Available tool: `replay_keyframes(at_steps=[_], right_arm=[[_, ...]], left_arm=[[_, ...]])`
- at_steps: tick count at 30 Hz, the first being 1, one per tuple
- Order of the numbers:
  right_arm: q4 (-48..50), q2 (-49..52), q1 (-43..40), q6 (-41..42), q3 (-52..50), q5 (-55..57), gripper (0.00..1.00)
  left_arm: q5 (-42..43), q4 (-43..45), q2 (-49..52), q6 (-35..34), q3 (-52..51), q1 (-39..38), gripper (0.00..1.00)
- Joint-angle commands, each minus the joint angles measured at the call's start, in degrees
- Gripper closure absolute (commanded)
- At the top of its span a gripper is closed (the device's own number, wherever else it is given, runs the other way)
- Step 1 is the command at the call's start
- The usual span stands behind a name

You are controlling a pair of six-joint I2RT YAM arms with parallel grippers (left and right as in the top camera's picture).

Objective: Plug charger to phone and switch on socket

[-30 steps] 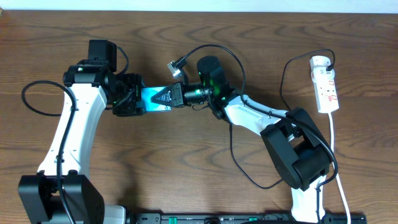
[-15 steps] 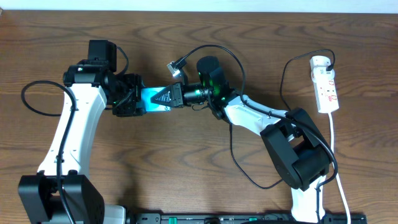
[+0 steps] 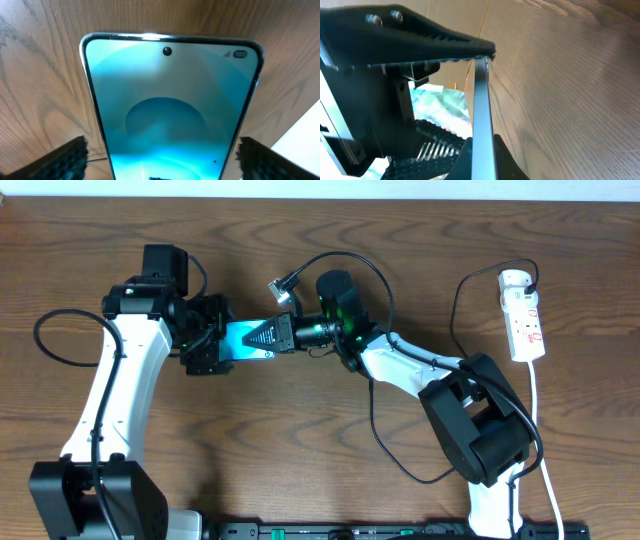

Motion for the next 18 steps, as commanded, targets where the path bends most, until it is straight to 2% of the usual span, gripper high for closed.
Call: replay_keyframes(at_steps=[1,10,18], right_arm=[[0.5,0.0,0.5,-1.2,1.0,-1.2,0.99],[0.5,0.0,0.4,-1.2,1.0,-1.2,0.99],[0.2,0.0,-0.8,-1.4,1.0,-1.2,0.99]], left_arm=[[-0.8,-0.4,-0.8,0.7,0.2,0.2,0.06],[-0.9,-0.3,-0.8,1.0,0.2,0.2,0.04],[-1.2,0.4,-0.8,6.8,0.2,0.3,0.04]])
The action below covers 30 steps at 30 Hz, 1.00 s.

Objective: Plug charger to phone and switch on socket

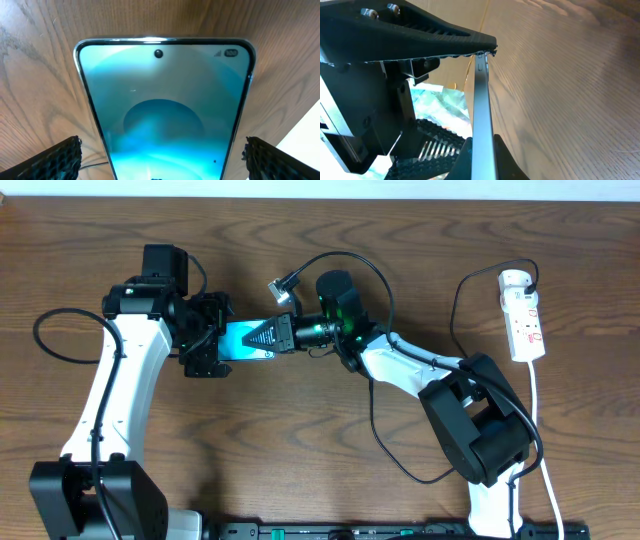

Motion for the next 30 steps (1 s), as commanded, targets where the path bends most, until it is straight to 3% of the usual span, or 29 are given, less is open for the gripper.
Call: replay_keyframes(at_steps=[1,10,15,17,24,30], right_arm=[[-0.1,0.0,-1.0,-1.4,1.0,-1.2,0.99],[-2.6,0.0,-3.7,-3.1,1.0,-0.4,0.99],[-3.3,0.0,-6.0,-2.3,1.0,0.5,0.99],[-3.3,0.0,-6.8,-1.4,1.0,0.6,0.99],[-3.3,0.0,-10.5,4.0,1.0,3.8,0.99],[-3.1,0.0,-11.9,14.5,1.0,7.5,0.99]], left_arm=[[-0.9,0.7,-0.8,5.0,0.2,0.2,0.04],[0.2,3.0,-0.8,9.1,0.2,0.2,0.04],[6.7,8.8,-0.8,17.1,0.2,0.5,0.04],[7.2,9.0,-0.8,17.3,0.2,0.8,0.03],[10.7,10.7,-0.8,23.2,0.2,1.9,0.03],[16.0,17.6,-0.8,29.6,0.2,2.5,0.03]])
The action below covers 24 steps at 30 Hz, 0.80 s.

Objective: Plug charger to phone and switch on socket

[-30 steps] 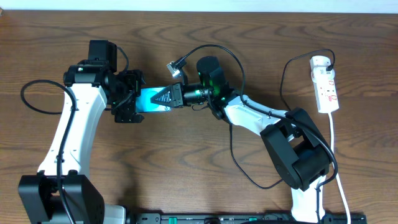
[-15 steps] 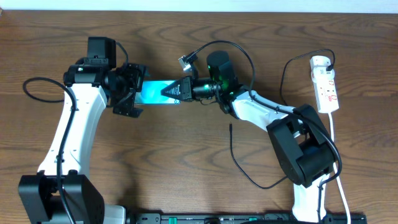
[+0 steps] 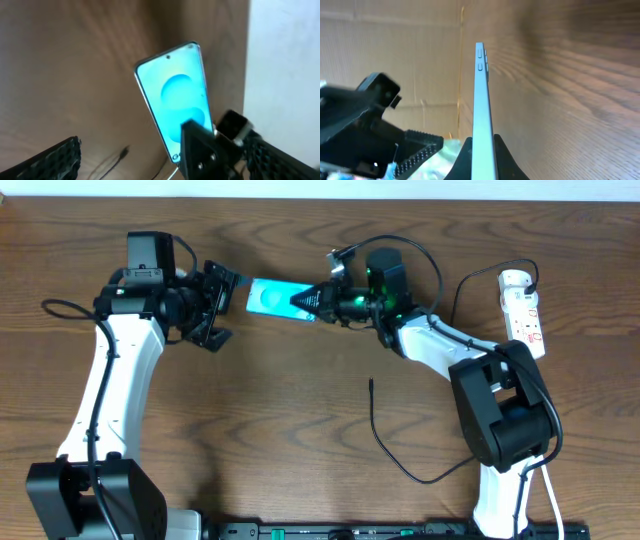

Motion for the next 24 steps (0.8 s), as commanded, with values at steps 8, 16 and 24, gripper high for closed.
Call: replay_keyframes(at_steps=[8,16,24], right_arm=[[11.3,0.0,-0.1,23.6,1.0,4.5,0.99],[21.2,0.0,0.3,34.6,1.0,5.6,0.99],[29.9,0.0,1.7,39.5,1.0,5.0,0.99]], left_arm=[[9.5,10.1,-0.8,10.6,0.2,0.3,0.03],[10.0,14.2,-0.8,10.7,0.2,0.3,0.04],[11.4,18.7,-0.8,10.7,0.2,0.3,0.04]])
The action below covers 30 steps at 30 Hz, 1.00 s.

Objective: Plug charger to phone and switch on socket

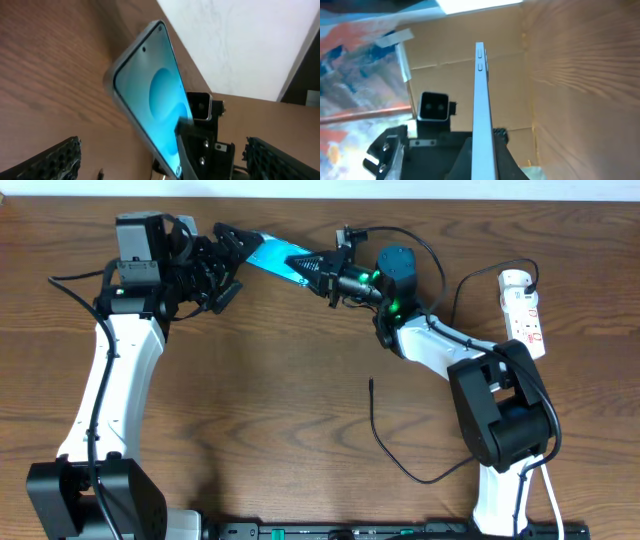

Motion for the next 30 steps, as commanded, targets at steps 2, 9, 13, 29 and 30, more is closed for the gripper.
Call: replay_keyframes(at_steps=[2,9,13,29,30], right_arm=[[4.9,-0.2,1.4,4.6,1.0,-0.1,0.99],[9.1,-0.2,3.2,7.0,1.0,-0.8,0.99],[11.4,-0.2,4.4,8.3,1.0,-0.7,0.99],[13.6,-0.2,5.0,10.0,1.0,-0.7,0.99],[13.6,-0.2,5.1,10.0,1.0,-0.7,0.99]], left_arm=[[1.0,1.1,-0.8,1.2,0.2,0.3,0.04],[3.7,6.7,-0.8,0.8,0.2,0.3,0.04],[3.8,8.8,-0.8,0.5,0.2,0.3,0.12],[3.8,9.2,-0.8,0.3,0.2,0.3,0.66],[3.8,9.2,-0.8,0.3,0.2,0.3,0.69]])
